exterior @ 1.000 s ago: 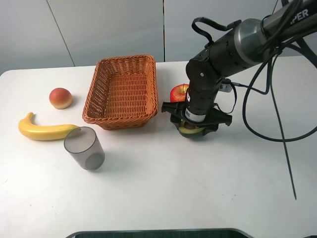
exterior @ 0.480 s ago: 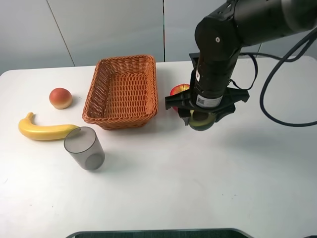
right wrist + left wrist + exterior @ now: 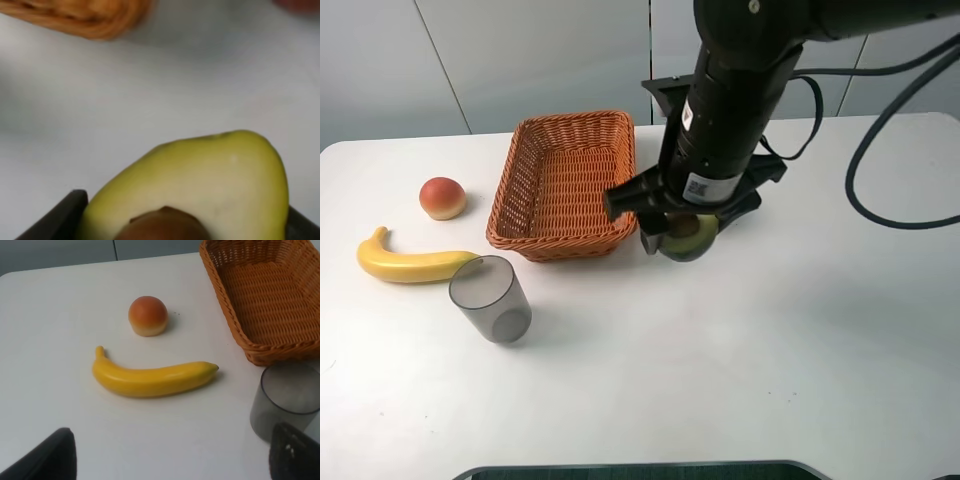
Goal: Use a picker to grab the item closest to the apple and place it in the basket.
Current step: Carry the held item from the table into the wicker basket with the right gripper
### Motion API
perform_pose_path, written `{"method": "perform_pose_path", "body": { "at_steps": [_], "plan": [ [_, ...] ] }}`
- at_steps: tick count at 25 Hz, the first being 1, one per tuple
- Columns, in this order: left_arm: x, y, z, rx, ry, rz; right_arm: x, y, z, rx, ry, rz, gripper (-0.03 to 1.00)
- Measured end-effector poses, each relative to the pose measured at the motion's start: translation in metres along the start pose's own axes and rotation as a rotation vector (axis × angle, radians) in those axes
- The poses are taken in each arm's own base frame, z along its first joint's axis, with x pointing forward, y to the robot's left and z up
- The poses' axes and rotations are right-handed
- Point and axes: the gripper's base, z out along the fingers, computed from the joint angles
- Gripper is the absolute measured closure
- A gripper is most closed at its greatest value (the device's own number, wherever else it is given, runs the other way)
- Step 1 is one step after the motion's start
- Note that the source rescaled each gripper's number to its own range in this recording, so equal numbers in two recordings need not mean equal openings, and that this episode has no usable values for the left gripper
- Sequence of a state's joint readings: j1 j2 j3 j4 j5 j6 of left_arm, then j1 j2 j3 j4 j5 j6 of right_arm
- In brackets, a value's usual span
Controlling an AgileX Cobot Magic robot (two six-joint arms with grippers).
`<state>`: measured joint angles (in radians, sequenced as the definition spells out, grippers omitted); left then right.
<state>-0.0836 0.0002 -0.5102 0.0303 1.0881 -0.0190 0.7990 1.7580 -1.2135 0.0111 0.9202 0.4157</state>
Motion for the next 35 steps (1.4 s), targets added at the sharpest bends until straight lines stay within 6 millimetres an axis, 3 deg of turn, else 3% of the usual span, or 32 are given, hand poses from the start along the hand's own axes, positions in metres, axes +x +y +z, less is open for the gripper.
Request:
{"method": "perform_pose_path", "body": {
  "at_steps": [5, 17, 28, 35],
  "plan": [
    [0.0, 0.0, 0.0, 0.0, 0.0, 0.0, -0.031, 0.027, -0.006, -0.031, -0.045, -0.081, 0.97],
    [0.0, 0.0, 0.0, 0.0, 0.0, 0.0, -0.104, 0.066, 0.01, -0.076, -0.172, -0.164, 0.97],
    [0.0, 0.0, 0.0, 0.0, 0.0, -0.002, -0.14, 0.061, 0.037, -0.087, -0.409, -0.181, 0.97],
    [0.0, 0.0, 0.0, 0.0, 0.0, -0.002, -0.146, 0.056, 0.079, -0.079, -0.397, -0.174, 0.97]
  ]
}}
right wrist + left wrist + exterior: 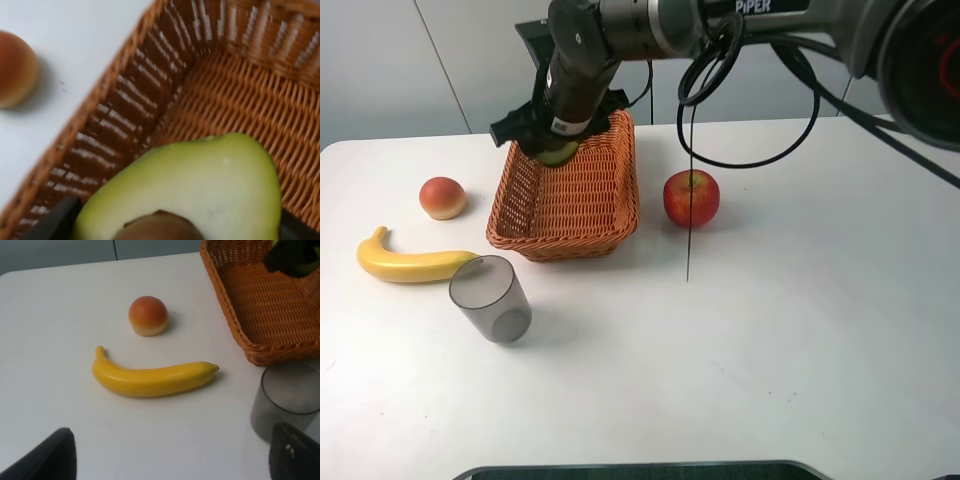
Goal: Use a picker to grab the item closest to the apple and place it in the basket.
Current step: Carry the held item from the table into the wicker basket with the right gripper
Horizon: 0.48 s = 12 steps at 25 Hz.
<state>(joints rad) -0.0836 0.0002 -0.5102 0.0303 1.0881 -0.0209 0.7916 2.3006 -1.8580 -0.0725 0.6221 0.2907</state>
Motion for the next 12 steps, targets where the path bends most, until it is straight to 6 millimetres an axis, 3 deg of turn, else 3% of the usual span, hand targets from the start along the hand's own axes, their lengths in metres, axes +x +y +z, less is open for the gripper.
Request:
{"method": "perform_pose_path", "body": {
  "at_steps": [5, 12],
  "plan": [
    [0.0, 0.0, 0.0, 0.0, 0.0, 0.0, 0.017, -0.006, 0.029, 0.023, 0.063, -0.008, 0.97],
    [0.0, 0.0, 0.0, 0.0, 0.0, 0.0, 0.018, -0.01, 0.032, 0.033, 0.074, -0.006, 0.97]
  ]
}}
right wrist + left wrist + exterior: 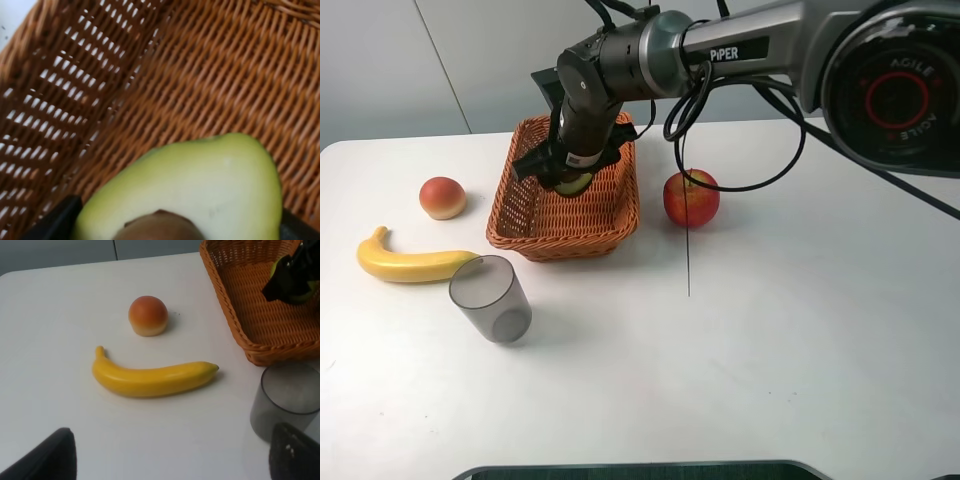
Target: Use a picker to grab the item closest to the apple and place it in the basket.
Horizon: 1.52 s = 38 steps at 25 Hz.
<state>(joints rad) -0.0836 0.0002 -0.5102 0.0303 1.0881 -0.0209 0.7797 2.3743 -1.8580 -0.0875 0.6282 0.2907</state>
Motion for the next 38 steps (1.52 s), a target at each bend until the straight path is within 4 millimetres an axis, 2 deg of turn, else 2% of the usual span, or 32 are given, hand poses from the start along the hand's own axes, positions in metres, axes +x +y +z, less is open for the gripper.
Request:
{"method": "perform_pose_path", "body": {
  "at_steps": [5, 6, 7, 9, 10, 11, 12, 16, 22, 27, 31, 38],
  "plan": [
    [0.0, 0.0, 0.0, 0.0, 0.0, 0.0, 0.001, -0.004, 0.0, 0.011, 0.02, 0.005, 0.97],
    [0.0, 0.0, 0.0, 0.0, 0.0, 0.0, 0.001, -0.005, 0.0, 0.013, 0.024, 0.006, 0.94],
    [0.0, 0.0, 0.0, 0.0, 0.0, 0.0, 0.002, -0.006, 0.0, 0.015, 0.03, 0.008, 0.8],
    [0.0, 0.0, 0.0, 0.0, 0.0, 0.0, 0.002, -0.006, 0.0, 0.017, 0.034, 0.008, 0.27],
    [0.0, 0.0, 0.0, 0.0, 0.0, 0.0, 0.002, -0.007, 0.0, 0.017, 0.036, 0.008, 0.12],
    [0.0, 0.0, 0.0, 0.0, 0.0, 0.0, 0.002, -0.007, 0.0, 0.017, 0.036, 0.008, 0.03],
    [0.0, 0.0, 0.0, 0.0, 0.0, 0.0, 0.002, -0.007, 0.0, 0.017, 0.036, 0.008, 0.0],
    [0.0, 0.0, 0.0, 0.0, 0.0, 0.0, 0.001, -0.006, -0.003, 0.017, 0.033, 0.009, -0.03],
    [0.0, 0.0, 0.0, 0.0, 0.0, 0.0, -0.016, -0.005, -0.044, 0.006, -0.015, 0.016, -0.03],
    [0.0, 0.0, 0.0, 0.0, 0.0, 0.0, -0.022, -0.006, -0.078, 0.002, 0.005, 0.038, -0.03],
    [0.0, 0.0, 0.0, 0.0, 0.0, 0.0, -0.018, -0.026, -0.099, 0.029, 0.038, 0.078, -0.03],
    [0.0, 0.0, 0.0, 0.0, 0.0, 0.0, 0.021, -0.076, -0.137, 0.069, 0.078, 0.236, -0.03]
  ]
}}
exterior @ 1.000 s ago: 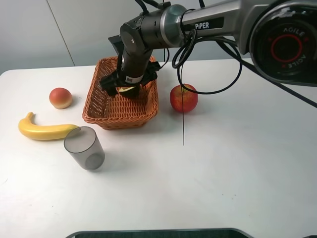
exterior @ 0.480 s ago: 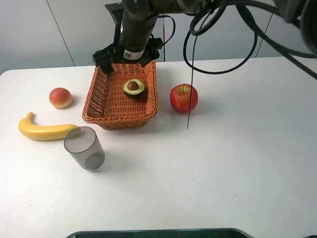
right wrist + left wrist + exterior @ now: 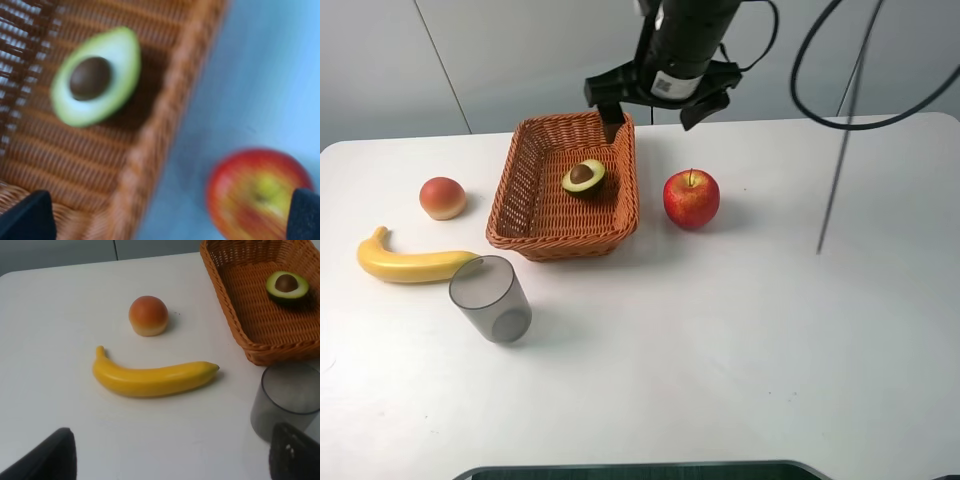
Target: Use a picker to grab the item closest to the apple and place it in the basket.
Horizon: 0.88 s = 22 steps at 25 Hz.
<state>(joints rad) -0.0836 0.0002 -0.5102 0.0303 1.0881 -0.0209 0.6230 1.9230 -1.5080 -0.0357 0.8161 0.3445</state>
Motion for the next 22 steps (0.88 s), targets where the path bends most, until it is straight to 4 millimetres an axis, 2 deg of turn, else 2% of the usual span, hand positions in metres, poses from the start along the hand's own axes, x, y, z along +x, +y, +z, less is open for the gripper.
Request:
{"method": "perform_pose_path", "body": {
  "at_steps": [6, 11, 18, 22],
  "plan": [
    [0.0, 0.0, 0.0, 0.0, 0.0, 0.0, 0.041, -0.063, -0.032, 0.057, 0.016, 0.158, -0.03],
    [0.0, 0.0, 0.0, 0.0, 0.0, 0.0, 0.083, -0.109, -0.064, 0.091, -0.001, 0.298, -0.03],
    [0.0, 0.0, 0.0, 0.0, 0.0, 0.0, 0.14, -0.155, -0.108, 0.151, -0.076, 0.45, -0.03],
    [0.0, 0.0, 0.0, 0.0, 0.0, 0.0, 0.168, -0.167, -0.131, 0.192, -0.096, 0.468, -0.03]
  ]
}}
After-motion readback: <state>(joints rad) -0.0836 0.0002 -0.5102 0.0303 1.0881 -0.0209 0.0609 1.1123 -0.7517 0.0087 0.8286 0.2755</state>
